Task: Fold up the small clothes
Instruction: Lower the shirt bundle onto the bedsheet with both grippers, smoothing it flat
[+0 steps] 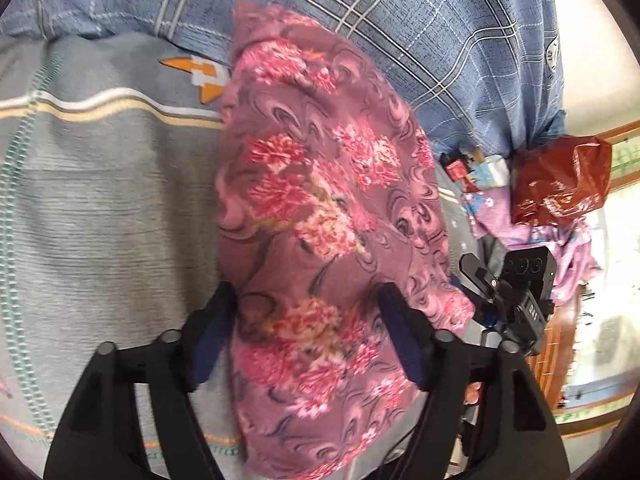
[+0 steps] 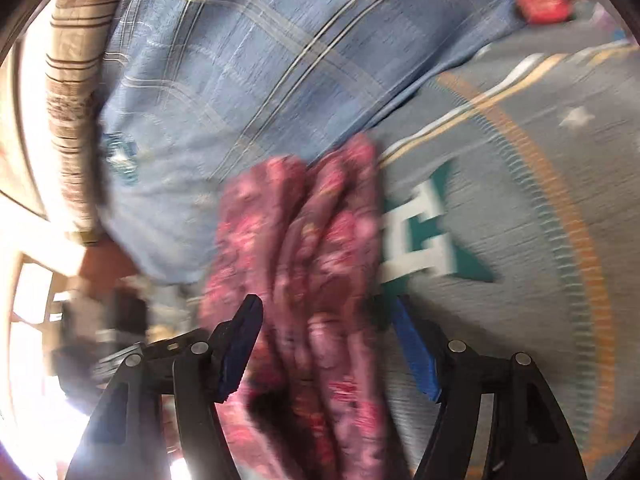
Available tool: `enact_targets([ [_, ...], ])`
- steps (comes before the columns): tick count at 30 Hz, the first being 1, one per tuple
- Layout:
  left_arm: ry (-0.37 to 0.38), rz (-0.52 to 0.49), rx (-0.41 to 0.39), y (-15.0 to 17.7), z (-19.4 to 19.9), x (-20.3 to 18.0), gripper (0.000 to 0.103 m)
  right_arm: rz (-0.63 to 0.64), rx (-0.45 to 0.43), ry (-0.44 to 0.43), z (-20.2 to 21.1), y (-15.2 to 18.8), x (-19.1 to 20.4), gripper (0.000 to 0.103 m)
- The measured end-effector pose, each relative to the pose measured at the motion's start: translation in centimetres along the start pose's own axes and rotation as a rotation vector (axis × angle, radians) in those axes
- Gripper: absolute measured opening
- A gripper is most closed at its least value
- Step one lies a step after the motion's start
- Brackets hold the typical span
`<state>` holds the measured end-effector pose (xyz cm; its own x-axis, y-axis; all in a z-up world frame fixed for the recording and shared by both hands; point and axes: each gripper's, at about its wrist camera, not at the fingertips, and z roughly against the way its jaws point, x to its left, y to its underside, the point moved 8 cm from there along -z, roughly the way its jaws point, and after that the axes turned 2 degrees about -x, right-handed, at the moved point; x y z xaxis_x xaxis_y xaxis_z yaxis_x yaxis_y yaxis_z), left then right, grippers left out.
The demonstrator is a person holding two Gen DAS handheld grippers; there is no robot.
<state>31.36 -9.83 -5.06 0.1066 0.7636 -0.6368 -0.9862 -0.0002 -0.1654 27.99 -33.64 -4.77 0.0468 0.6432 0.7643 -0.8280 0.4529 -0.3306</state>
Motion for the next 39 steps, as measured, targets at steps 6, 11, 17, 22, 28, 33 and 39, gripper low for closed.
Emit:
enact_targets([
  [6,0.020,0.003,-0.036,-0.5,-0.1,-1.3,0.060,0.192,0.073,0.139,-3.4,1.0,2.2,0.043],
  [11,0.011,-0.070,-0.088,0.4,3.0,-2.6,0.028,0.271,0.005,0.175,-2.0,1.2,6.3,0.031],
  [17,0.043,-0.077,-0.149,3.3,8.8,-2.0,0.028,0.367,0.018,0.101,-1.1,4.1,13.5,0.020],
  [22,0.005,-0.032,-0.197,6.7,12.1,1.8,0.028,0.385,0.043,0.001,-1.9,8.4,17.0,0.020],
  [28,-0.069,0.067,-0.122,10.1,10.3,8.5,0.034,0.343,0.109,0.233,-6.2,12.5,10.3,0.025],
  [33,-0.083,-0.023,-0.162,10.3,12.6,7.8,0.051,0.256,-0.018,0.191,-2.4,10.6,10.9,0.029],
  [39,-0.145,-0.144,-0.161,10.5,12.0,5.3,0.078,0.309,0.012,0.087,-5.4,10.3,15.9,0.029],
])
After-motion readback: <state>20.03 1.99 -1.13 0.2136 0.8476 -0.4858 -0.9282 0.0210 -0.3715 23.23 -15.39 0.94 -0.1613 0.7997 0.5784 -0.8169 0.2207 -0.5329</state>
